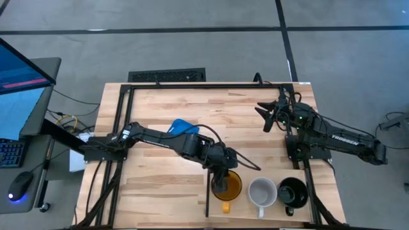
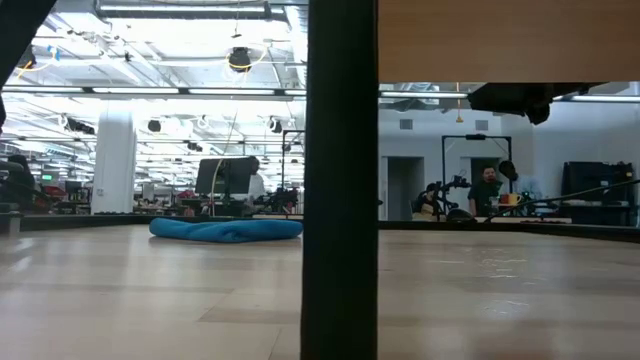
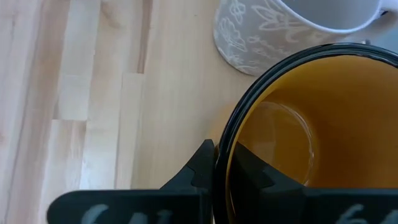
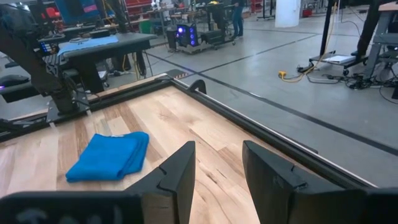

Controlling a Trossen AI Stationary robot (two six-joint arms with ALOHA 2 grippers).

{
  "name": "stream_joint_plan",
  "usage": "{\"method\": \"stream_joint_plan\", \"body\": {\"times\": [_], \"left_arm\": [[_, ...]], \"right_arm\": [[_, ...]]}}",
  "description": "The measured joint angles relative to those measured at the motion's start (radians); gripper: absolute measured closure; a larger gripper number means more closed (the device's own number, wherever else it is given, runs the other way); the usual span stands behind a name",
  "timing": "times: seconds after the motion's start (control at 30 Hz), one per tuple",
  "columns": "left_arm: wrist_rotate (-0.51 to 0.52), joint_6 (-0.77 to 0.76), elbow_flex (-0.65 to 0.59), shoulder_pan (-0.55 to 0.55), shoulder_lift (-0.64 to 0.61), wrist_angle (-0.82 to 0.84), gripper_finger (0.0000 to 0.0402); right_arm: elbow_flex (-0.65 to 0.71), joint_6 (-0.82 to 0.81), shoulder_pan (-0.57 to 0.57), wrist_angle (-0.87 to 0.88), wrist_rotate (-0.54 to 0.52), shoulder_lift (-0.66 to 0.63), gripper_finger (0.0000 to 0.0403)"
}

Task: Stack small to large cups/mugs on shelf
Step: Put the yellow mug on the shelf

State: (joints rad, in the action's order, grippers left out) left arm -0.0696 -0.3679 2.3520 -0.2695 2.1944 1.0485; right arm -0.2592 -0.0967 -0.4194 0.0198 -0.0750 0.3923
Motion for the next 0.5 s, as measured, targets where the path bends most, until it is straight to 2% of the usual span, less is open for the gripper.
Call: {"method": "stream_joint_plan", "body": {"times": [0.5], "left_arm": [[-0.01,-0.003,0.0,0.001,0.0,0.032,0.0386]], "right_arm": [[0.0,0.0,0.0,0.0,0.0,0.0,0.0248]]}}
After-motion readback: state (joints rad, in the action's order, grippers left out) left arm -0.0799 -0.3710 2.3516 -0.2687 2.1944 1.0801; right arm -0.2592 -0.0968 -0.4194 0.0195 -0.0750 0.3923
